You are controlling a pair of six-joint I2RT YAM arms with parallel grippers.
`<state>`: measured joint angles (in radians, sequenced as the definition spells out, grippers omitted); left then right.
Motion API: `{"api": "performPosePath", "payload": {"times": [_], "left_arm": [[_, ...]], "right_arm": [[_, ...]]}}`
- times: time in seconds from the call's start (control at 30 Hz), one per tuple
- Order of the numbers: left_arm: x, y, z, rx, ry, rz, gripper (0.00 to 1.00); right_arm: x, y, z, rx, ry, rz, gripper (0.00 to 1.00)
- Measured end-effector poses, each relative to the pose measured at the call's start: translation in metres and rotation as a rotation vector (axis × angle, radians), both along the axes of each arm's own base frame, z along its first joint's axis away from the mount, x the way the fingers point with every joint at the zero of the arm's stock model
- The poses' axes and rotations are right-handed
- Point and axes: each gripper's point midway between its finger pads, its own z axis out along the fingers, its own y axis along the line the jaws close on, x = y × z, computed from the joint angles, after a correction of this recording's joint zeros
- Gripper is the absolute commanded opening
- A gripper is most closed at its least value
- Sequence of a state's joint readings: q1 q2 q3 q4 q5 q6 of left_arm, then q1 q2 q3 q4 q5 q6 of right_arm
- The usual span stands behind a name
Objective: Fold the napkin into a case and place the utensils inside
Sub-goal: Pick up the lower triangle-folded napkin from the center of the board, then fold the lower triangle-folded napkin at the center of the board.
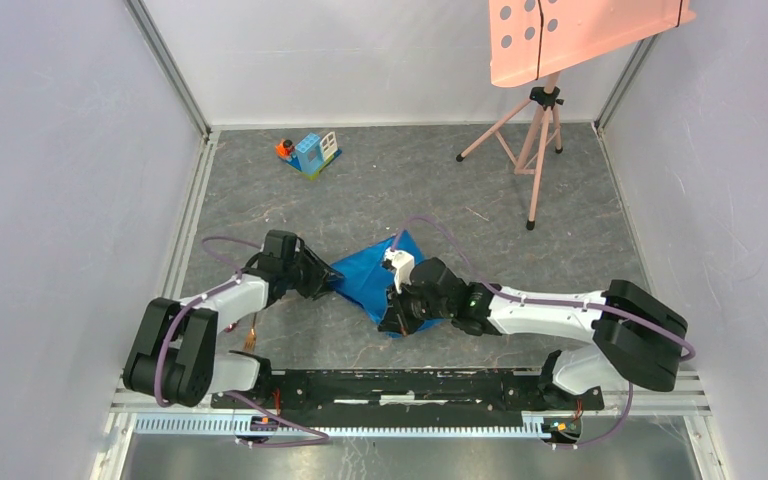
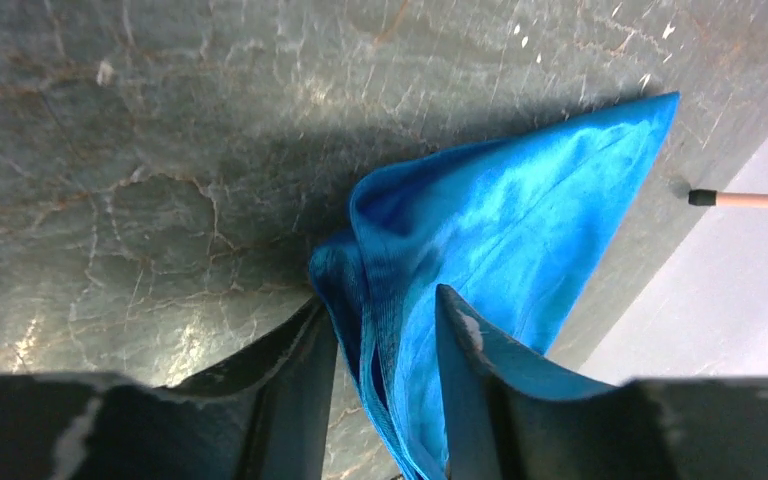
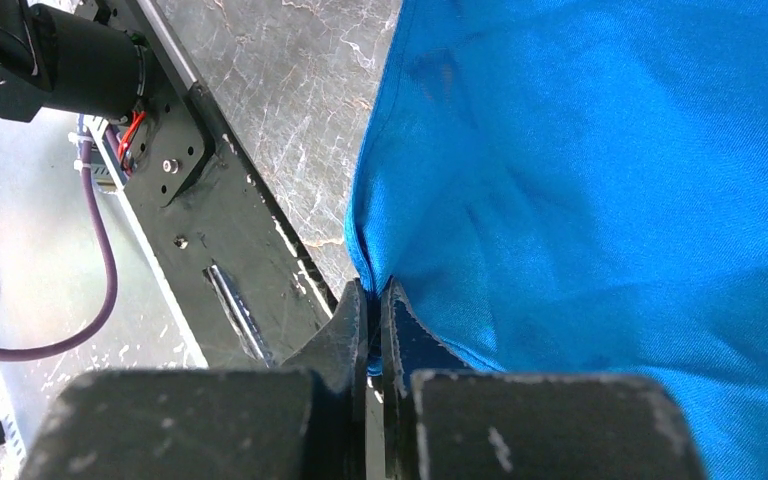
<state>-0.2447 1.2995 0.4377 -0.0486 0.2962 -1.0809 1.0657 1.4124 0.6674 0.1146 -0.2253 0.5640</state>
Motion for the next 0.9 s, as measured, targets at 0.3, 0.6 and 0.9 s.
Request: {"api": "performPosePath", "payload": {"times": [0.3, 0.6, 0.9], "left_arm": [[0.013, 0.018, 0.012, 0.139, -0.05, 0.001, 0.02], [-0.01, 0.014, 0.026, 0.369, 0.011, -0.066, 0.02], [0.006, -0.013, 0.046, 0.682, 0.193, 0.007, 0.02]], "right_arm": [[-0.017, -0.006, -0.013, 0.056, 0.026, 0.053, 0.0], [-0.044, -0.009, -0.02, 0.203, 0.128, 0.109, 0.0], [-0.029, -0.032, -0.031, 0.204, 0.136, 0.009, 0.0]]}}
